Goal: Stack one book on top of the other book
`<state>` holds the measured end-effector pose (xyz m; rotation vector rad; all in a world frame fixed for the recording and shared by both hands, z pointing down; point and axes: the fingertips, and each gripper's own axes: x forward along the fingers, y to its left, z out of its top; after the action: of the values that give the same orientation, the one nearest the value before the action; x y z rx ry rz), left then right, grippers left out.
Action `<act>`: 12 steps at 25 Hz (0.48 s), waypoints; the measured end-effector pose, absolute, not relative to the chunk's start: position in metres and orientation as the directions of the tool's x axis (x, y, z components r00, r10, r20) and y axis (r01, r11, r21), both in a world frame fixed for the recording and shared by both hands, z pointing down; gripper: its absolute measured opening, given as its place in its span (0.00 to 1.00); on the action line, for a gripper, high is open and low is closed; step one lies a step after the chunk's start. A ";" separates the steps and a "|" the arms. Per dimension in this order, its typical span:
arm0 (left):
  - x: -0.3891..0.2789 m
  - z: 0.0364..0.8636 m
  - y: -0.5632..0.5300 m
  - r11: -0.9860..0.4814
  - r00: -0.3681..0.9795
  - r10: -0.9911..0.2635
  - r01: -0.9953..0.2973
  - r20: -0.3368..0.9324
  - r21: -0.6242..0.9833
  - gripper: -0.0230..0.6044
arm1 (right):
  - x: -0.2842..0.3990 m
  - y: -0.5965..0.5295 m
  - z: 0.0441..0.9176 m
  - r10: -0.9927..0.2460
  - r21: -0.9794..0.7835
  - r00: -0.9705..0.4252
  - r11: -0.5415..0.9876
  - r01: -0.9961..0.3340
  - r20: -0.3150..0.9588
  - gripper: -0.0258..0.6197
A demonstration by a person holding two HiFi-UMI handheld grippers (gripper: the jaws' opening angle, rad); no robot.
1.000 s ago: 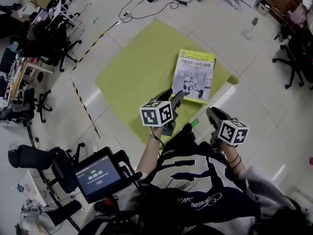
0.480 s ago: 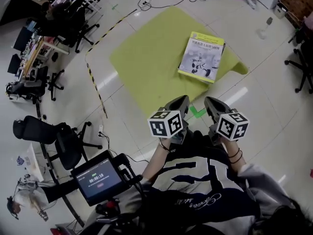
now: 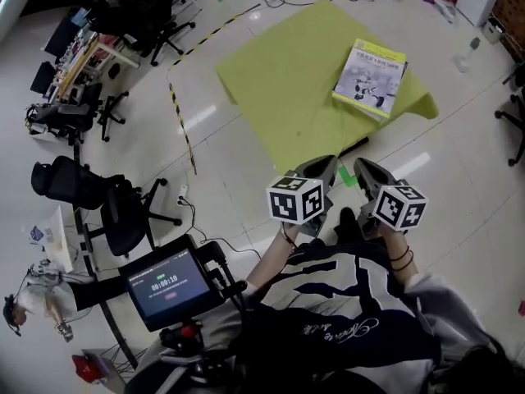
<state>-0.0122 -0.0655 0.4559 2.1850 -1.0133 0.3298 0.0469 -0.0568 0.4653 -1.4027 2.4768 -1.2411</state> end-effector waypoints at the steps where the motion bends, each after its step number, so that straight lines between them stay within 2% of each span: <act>1: -0.020 0.453 -0.056 -0.456 0.666 -0.569 -0.744 0.482 0.489 0.04 | 0.037 -0.048 0.461 -0.735 -0.654 -0.595 0.279 -0.703 0.326 0.04; 8: -0.077 0.442 -0.009 -0.501 0.689 -0.555 -0.724 0.466 0.474 0.04 | -0.029 -0.001 0.450 -0.733 -0.655 -0.596 0.278 -0.703 0.328 0.04; 12: -0.090 0.462 0.002 -0.513 0.698 -0.539 -0.716 0.472 0.473 0.04 | -0.034 0.005 0.464 -0.760 -0.673 -0.569 0.244 -0.698 0.314 0.04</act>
<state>-0.0897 0.0016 0.4620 2.2456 -0.9538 0.3497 -0.0341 0.0054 0.4637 -1.4184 2.4169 -1.2421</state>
